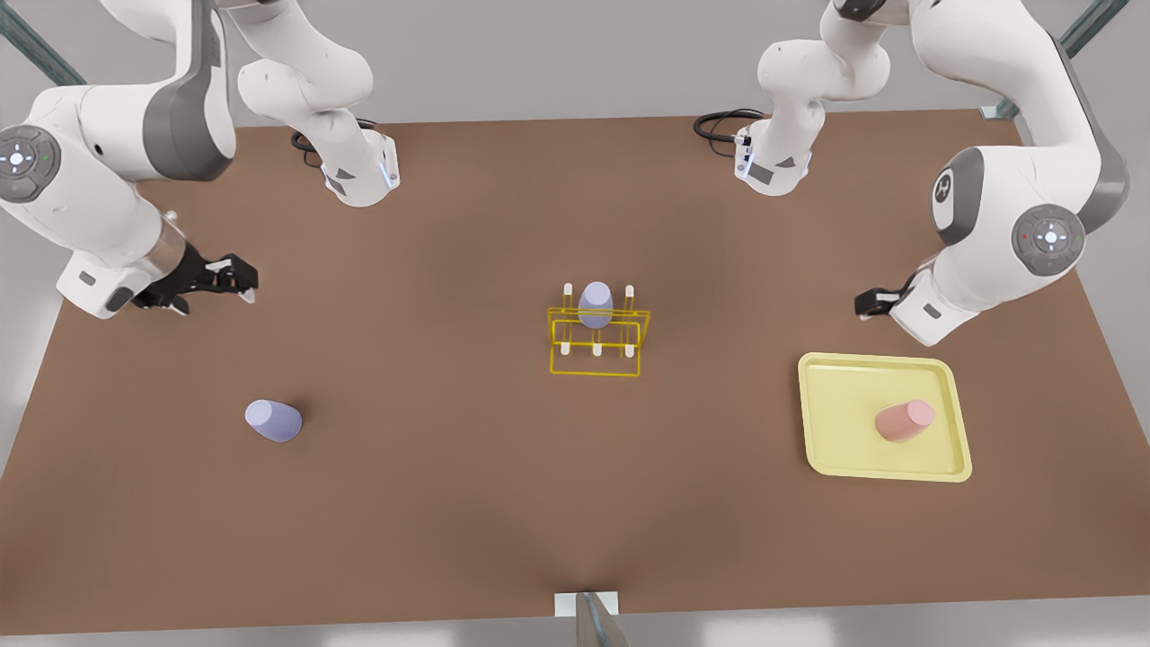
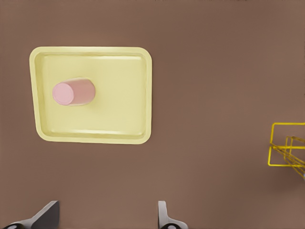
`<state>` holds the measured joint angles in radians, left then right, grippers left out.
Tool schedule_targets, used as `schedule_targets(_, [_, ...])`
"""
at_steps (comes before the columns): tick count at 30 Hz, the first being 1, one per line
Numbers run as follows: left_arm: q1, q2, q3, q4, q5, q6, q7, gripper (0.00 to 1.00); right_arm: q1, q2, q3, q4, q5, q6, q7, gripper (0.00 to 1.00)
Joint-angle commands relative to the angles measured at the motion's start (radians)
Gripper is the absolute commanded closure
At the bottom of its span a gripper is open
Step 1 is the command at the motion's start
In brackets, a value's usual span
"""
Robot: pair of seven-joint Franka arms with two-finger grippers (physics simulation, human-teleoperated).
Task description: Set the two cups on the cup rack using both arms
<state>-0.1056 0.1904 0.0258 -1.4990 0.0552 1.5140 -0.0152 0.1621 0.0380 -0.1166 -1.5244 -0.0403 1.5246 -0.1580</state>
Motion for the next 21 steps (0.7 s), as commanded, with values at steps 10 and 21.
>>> schedule_targets(10, [0.228, 0.526, 0.019, 0.315, -0.066, 0.265, 0.106, 0.00, -0.055, 0.456, -0.002, 0.095, 0.011, 0.417, -0.097, 0.00])
schedule_targets(21, [0.274, 0.538, 0.025, 0.141, -0.060, 0.457, 0.307, 0.00, -0.174, 0.502, 0.000, -0.026, 0.062, 0.522, -0.178, 0.00])
